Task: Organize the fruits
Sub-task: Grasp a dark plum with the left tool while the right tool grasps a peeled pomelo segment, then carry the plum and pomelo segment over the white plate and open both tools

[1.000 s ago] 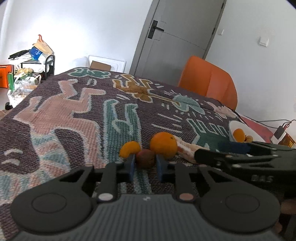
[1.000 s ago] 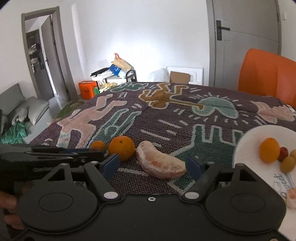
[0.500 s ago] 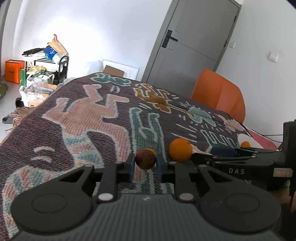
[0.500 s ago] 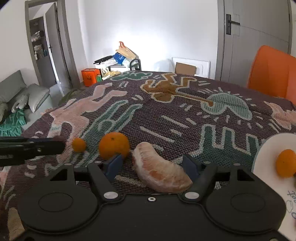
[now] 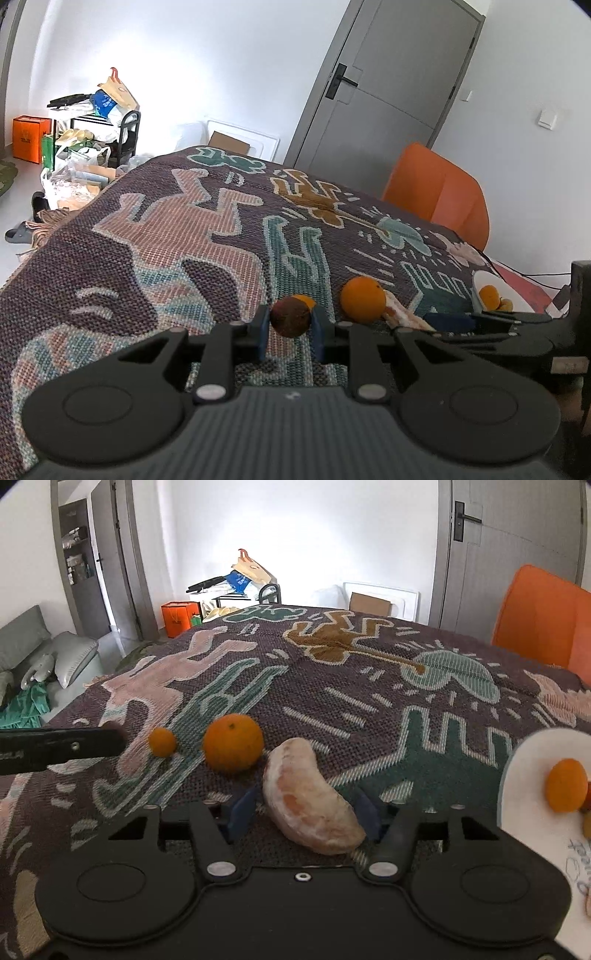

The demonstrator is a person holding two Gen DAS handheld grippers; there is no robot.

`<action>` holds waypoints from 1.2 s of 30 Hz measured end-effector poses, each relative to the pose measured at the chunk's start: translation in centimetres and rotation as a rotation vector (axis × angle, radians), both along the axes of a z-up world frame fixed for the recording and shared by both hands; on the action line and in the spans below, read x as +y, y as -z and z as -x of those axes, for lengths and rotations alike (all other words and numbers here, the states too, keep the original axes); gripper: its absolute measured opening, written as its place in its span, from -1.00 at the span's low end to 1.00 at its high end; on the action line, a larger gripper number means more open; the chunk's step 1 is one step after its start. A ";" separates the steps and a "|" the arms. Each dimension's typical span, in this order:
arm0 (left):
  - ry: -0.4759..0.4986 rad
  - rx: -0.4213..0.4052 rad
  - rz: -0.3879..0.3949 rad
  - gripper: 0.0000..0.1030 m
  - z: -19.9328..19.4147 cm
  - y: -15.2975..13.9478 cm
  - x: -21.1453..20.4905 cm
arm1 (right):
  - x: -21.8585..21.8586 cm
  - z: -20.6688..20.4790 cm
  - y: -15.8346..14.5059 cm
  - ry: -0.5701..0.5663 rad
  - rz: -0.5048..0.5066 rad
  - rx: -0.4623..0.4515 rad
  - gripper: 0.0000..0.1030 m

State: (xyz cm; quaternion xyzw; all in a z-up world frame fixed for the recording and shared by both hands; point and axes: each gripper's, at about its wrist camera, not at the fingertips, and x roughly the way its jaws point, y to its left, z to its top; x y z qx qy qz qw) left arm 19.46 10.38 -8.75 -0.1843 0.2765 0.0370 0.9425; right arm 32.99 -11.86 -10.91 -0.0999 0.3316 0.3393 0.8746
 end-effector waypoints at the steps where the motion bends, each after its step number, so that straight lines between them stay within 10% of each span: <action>1: 0.002 0.000 0.000 -0.56 0.0 0.0 0.0 | -0.1 0.3 0.0 -0.003 0.001 0.002 0.12; 36: 0.057 -0.026 -0.016 -0.56 0.4 -1.1 -2.4 | -2.5 2.9 -2.3 0.034 -0.116 -0.050 -0.28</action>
